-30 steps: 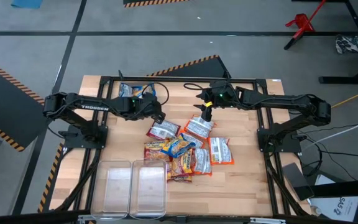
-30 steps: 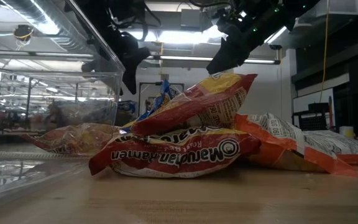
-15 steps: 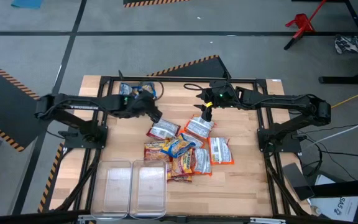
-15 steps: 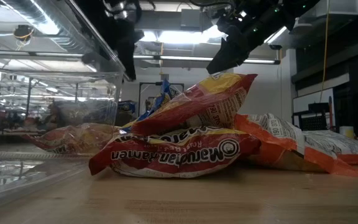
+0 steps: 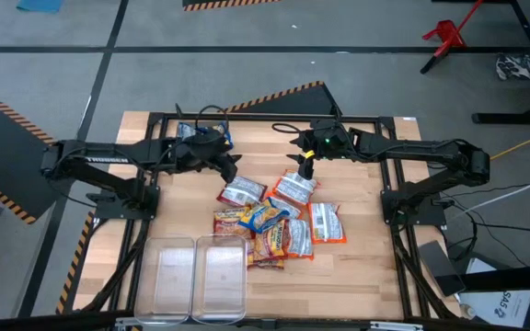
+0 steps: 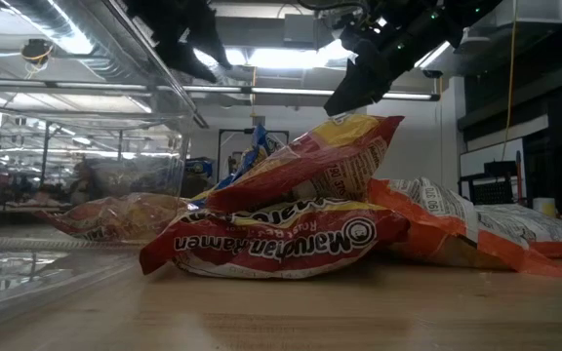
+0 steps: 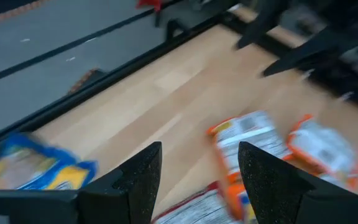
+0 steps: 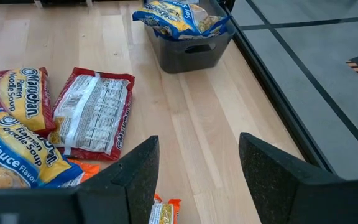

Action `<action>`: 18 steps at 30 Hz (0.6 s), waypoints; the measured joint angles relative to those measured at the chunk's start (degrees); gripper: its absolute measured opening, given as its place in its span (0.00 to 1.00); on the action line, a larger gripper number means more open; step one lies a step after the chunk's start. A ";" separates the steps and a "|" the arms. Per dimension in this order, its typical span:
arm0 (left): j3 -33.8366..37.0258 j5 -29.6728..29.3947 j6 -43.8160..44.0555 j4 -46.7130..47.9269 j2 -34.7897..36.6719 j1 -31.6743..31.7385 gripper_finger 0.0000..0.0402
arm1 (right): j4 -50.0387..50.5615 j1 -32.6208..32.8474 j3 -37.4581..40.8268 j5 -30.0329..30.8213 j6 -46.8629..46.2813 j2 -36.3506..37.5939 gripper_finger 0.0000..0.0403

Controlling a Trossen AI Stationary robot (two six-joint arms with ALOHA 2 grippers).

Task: Sort Maruchan noodles
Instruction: Put the blue noodle pack into the black bin

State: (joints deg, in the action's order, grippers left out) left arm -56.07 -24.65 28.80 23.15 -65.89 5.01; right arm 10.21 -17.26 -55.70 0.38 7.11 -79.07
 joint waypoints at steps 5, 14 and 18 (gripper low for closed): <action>0.00 5.82 -5.14 -9.93 0.25 -0.84 0.51 | -0.43 -0.02 0.00 0.00 -0.02 0.00 0.51; 1.42 9.93 -9.86 -14.61 0.52 -1.81 0.51 | -0.08 -0.01 0.00 0.00 -2.24 0.00 0.51; 7.73 7.87 -9.01 -23.60 0.48 -3.92 0.51 | -0.08 -0.02 0.00 0.00 -2.30 0.00 0.51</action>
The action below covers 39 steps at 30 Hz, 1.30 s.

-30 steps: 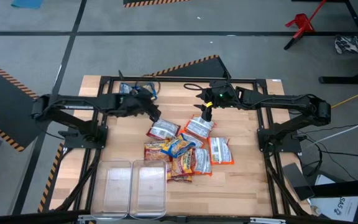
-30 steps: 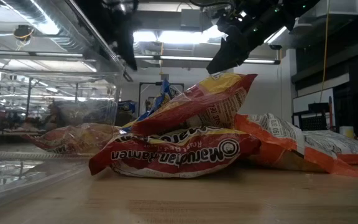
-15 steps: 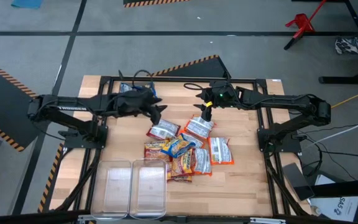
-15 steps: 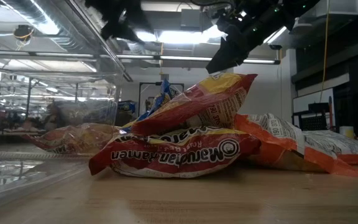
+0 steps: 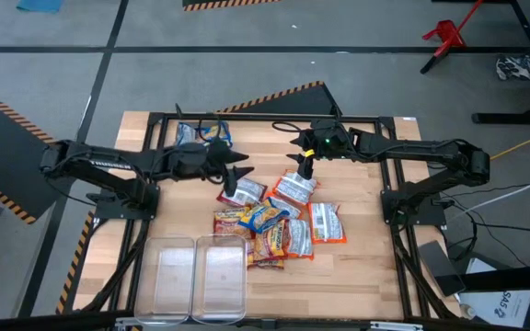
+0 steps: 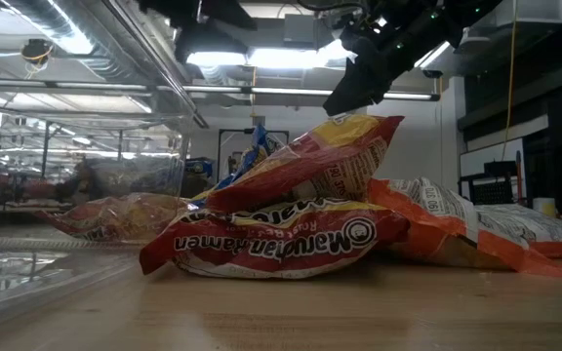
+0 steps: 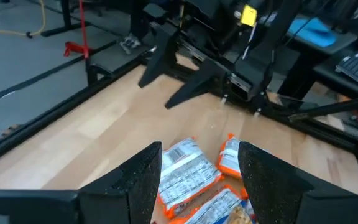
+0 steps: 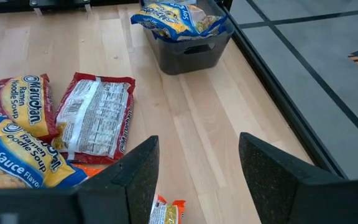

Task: Sort Maruchan noodles
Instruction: Put the blue noodle pack into the black bin

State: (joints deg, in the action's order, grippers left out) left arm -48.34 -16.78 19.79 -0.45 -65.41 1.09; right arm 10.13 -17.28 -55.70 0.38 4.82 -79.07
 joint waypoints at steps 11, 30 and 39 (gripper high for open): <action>16.92 -9.29 9.76 -17.23 0.93 -2.52 0.51 | -0.09 0.00 0.00 0.00 -0.13 0.00 0.51; 19.41 -15.89 24.94 0.86 0.94 6.09 0.51 | -0.07 0.01 0.00 0.01 -1.56 0.00 0.51; 19.41 -17.57 30.26 11.42 0.94 6.09 0.49 | 0.22 0.00 0.00 0.02 -1.51 0.00 0.51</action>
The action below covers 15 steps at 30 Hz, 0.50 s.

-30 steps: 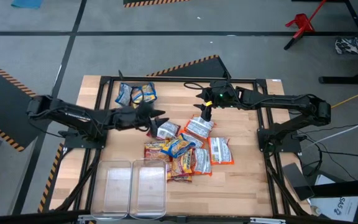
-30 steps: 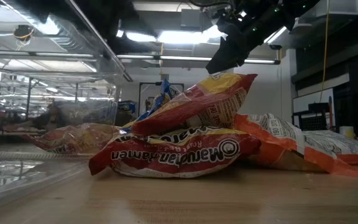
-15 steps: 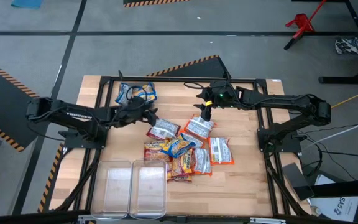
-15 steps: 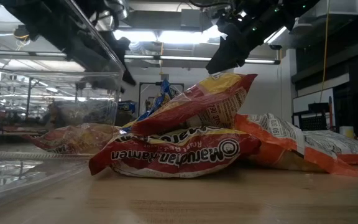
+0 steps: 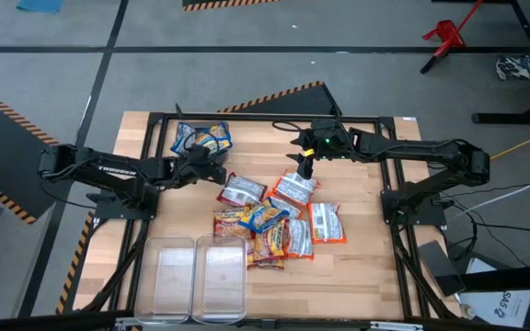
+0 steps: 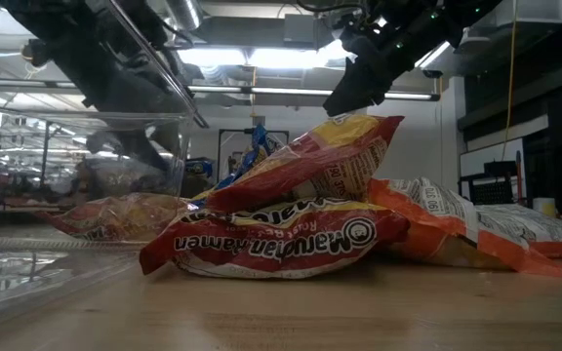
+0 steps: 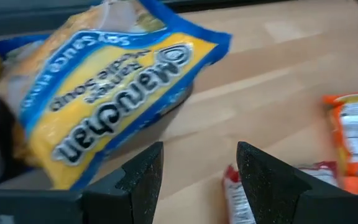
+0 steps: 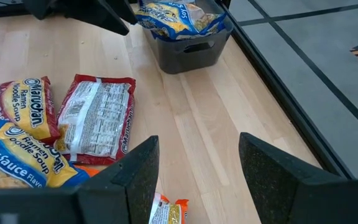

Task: Sort Maruchan noodles
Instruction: Put the blue noodle pack into the black bin

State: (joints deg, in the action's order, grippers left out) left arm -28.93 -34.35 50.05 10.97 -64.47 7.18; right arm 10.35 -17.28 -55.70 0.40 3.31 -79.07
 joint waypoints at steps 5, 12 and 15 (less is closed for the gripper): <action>0.00 -3.34 3.20 5.54 0.00 0.00 0.49 | 0.02 0.01 0.00 0.00 0.00 0.00 0.51; -0.07 -7.06 3.84 8.98 0.00 0.00 0.49 | 0.02 0.00 0.00 0.00 0.00 0.00 0.51; -0.07 -7.77 3.84 11.82 0.00 0.49 0.49 | 0.05 0.00 0.00 0.00 0.00 0.00 0.51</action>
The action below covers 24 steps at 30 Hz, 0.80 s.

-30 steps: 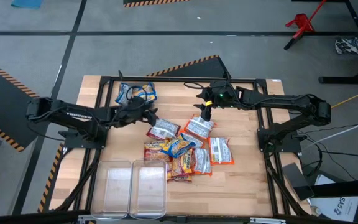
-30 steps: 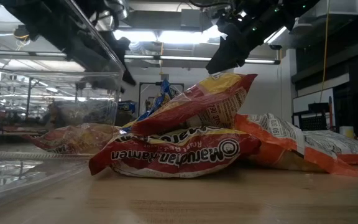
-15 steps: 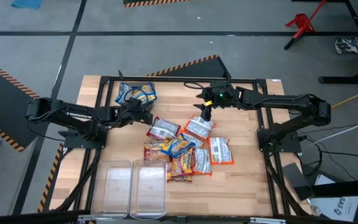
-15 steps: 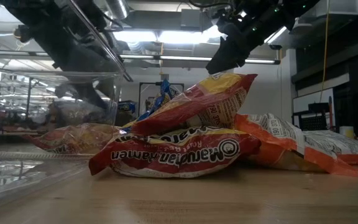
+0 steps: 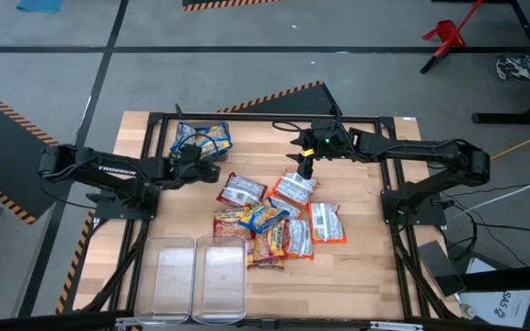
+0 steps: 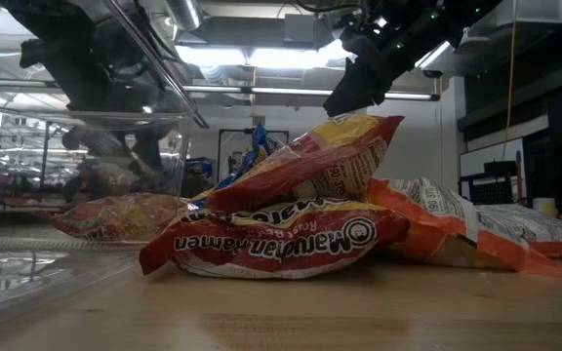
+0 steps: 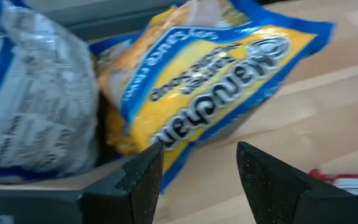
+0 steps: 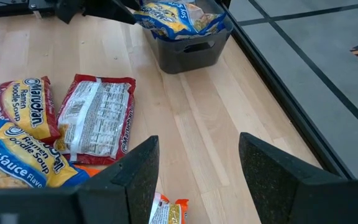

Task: Sort Maruchan noodles
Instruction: Put the blue noodle pack into the black bin

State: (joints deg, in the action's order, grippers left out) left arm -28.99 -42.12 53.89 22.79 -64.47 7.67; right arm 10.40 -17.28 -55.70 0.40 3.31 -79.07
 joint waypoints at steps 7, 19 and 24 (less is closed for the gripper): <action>0.00 -2.53 1.03 4.29 0.00 1.90 0.49 | 0.06 0.02 0.00 0.00 0.00 0.00 0.51; 0.00 -8.34 -0.65 7.24 0.00 4.96 0.49 | 0.04 0.01 0.00 0.00 0.00 0.00 0.51; 0.00 -8.80 -3.90 5.87 0.00 5.12 0.49 | 0.01 0.02 0.00 0.00 0.00 0.00 0.51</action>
State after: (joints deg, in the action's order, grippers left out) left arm -28.99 -50.92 49.99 28.65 -64.47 12.80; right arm 10.41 -17.26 -55.70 0.40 3.31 -79.07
